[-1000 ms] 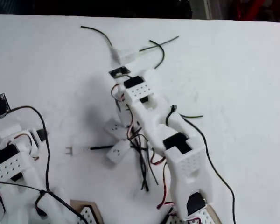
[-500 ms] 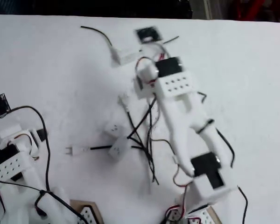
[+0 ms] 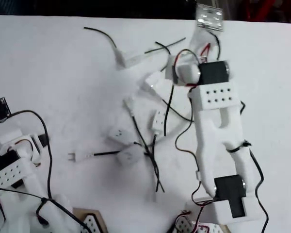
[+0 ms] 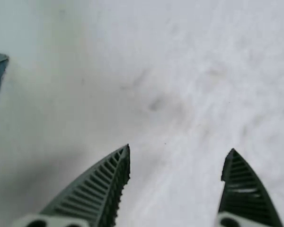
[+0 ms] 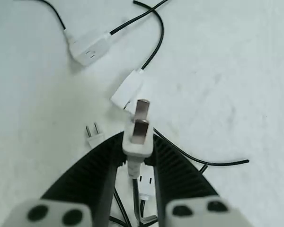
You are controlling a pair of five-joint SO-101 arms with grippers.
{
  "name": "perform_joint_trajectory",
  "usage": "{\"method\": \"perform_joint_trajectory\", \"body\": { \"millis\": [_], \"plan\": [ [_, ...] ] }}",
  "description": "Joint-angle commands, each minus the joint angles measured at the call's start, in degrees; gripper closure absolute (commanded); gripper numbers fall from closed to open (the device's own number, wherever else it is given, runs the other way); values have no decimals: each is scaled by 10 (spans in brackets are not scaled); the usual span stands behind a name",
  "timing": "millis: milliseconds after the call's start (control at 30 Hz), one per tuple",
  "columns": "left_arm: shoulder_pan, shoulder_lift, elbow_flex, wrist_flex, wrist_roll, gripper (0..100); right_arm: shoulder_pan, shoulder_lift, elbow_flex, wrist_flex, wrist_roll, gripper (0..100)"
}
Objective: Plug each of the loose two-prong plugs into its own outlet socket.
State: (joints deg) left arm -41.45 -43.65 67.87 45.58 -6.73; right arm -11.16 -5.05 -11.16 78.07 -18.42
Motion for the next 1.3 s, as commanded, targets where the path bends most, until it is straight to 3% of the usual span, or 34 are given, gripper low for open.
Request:
{"method": "perform_joint_trajectory", "body": {
  "millis": [0, 100, 433, 633, 733, 933, 1133, 1233, 1267],
  "plan": [
    [-6, -15, -4, -14, 1, 691, 36, -31, -21, -5, -77, 981],
    [-6, -15, -4, -14, 1, 691, 64, -36, 10, -2, -114, 981],
    [-6, -15, -4, -14, 1, 691, 135, -35, 164, -2, -113, 974],
    [-6, -15, -4, -14, 1, 691, 159, -37, 212, 14, -89, 753],
    [-6, -15, -4, -14, 1, 691, 160, -38, 212, 45, 20, 697],
    [-6, -15, -4, -14, 1, 691, 167, -61, 216, 57, 338, 780],
    [-6, -15, -3, -14, 0, 691, 152, -47, 216, 43, 760, 973],
    [-6, -15, -3, -14, 0, 691, 153, -23, 216, 30, 972, 959],
    [-6, -15, -3, -14, 0, 691, 154, -13, 216, 30, 1013, 940]
  ]
}}
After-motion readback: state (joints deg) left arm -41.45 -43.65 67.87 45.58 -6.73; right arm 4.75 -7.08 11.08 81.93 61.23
